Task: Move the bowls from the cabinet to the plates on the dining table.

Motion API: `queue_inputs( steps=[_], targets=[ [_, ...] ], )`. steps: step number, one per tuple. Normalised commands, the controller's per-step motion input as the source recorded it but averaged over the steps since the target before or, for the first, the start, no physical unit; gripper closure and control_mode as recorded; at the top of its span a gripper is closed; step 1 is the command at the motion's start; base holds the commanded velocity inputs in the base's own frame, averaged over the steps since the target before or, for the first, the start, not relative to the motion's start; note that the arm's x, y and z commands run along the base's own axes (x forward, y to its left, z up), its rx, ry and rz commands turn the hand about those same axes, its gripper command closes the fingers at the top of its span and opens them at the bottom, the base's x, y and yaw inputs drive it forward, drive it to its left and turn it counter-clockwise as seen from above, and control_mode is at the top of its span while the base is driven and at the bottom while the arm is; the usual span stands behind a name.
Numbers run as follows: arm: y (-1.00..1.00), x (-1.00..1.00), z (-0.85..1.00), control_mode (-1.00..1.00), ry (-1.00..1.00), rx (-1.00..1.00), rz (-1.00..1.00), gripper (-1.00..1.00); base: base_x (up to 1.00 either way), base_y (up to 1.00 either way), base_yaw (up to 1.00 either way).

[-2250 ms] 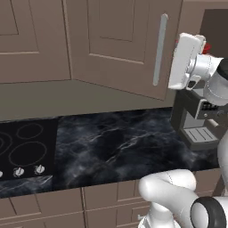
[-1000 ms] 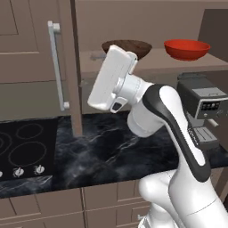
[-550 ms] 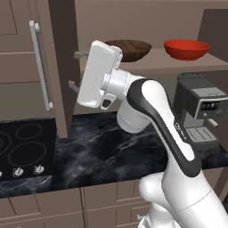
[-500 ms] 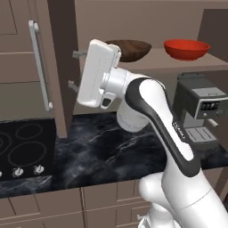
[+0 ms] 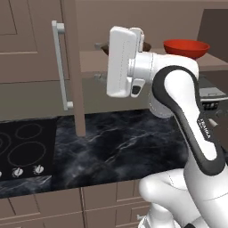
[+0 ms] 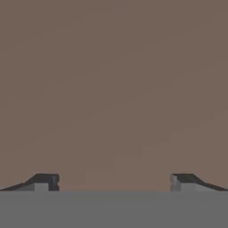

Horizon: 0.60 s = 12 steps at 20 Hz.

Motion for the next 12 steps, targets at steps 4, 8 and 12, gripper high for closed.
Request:
queue_inputs(
  steps=[4,8,12],
  targets=[
    [-0.89,-0.12,0.07,-1.00,0.00,0.00,-0.17,-1.00,0.00,0.00,0.00],
    [-0.77,0.00,0.04,-1.00,0.00,0.00,-0.24,-1.00,0.00,0.00,0.00],
    [-0.62,0.01,0.01,-1.00,0.02,0.00,-0.31,-1.00,0.00,0.00,0.00]
  ],
)
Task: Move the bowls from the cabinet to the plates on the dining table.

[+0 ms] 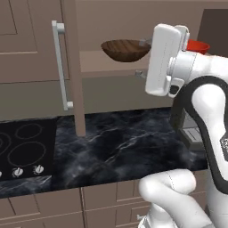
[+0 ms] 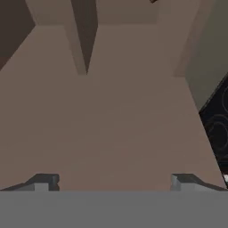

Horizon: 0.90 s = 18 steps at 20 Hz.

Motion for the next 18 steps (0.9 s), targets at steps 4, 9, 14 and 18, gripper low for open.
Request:
queue_inputs(
  steps=[4,9,14,18],
  targets=[
    [-0.42,0.04,0.00,-1.00,0.05,0.00,-0.38,-1.00,0.00,0.00,0.00],
    [-0.36,0.04,0.01,-1.00,0.09,0.00,-0.40,-1.00,0.00,0.00,0.00],
    [-0.31,0.00,0.00,-1.00,0.12,0.00,-0.40,-1.00,0.00,0.00,0.00],
    [-0.31,0.00,0.00,-1.00,0.12,0.00,-0.40,-1.00,0.00,0.00,0.00]
  ],
)
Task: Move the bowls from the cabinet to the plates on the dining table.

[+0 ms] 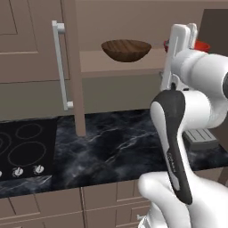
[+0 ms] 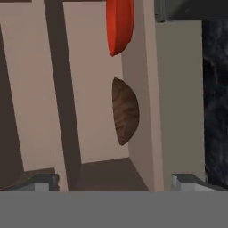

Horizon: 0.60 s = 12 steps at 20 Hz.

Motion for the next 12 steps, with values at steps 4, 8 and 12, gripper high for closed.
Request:
queue_inputs(
  steps=[4,8,12],
  targets=[
    [-0.34,0.00,0.00,-1.00,0.13,0.00,-0.39,-1.00,0.00,0.00,0.00],
    [-0.42,0.00,0.00,-1.00,0.13,0.00,-0.37,-1.00,0.00,0.00,0.00],
    [-0.55,0.00,0.00,-1.00,0.13,0.00,-0.34,-1.00,0.00,0.00,0.00]
  ],
)
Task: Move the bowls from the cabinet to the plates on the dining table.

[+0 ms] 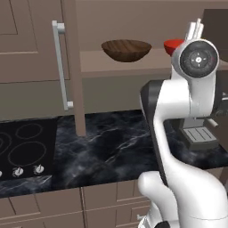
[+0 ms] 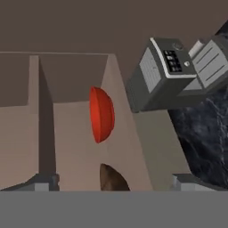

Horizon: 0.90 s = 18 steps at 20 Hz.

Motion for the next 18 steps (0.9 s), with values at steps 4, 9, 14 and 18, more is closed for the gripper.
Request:
queue_inputs(
  steps=[4,9,14,18],
  targets=[
    [-0.55,0.02,0.00,-1.00,0.13,0.00,-0.33,-1.00,0.00,0.00,0.00],
    [-0.10,0.28,-0.04,-1.00,0.01,0.00,-0.24,-1.00,0.00,0.00,0.00],
    [0.02,0.35,-0.07,-1.00,-0.03,-0.03,-0.14,-1.00,0.00,0.00,0.00],
    [0.00,0.40,-0.10,-1.00,-0.02,0.00,-0.04,-1.00,0.00,0.00,0.00]
  ],
)
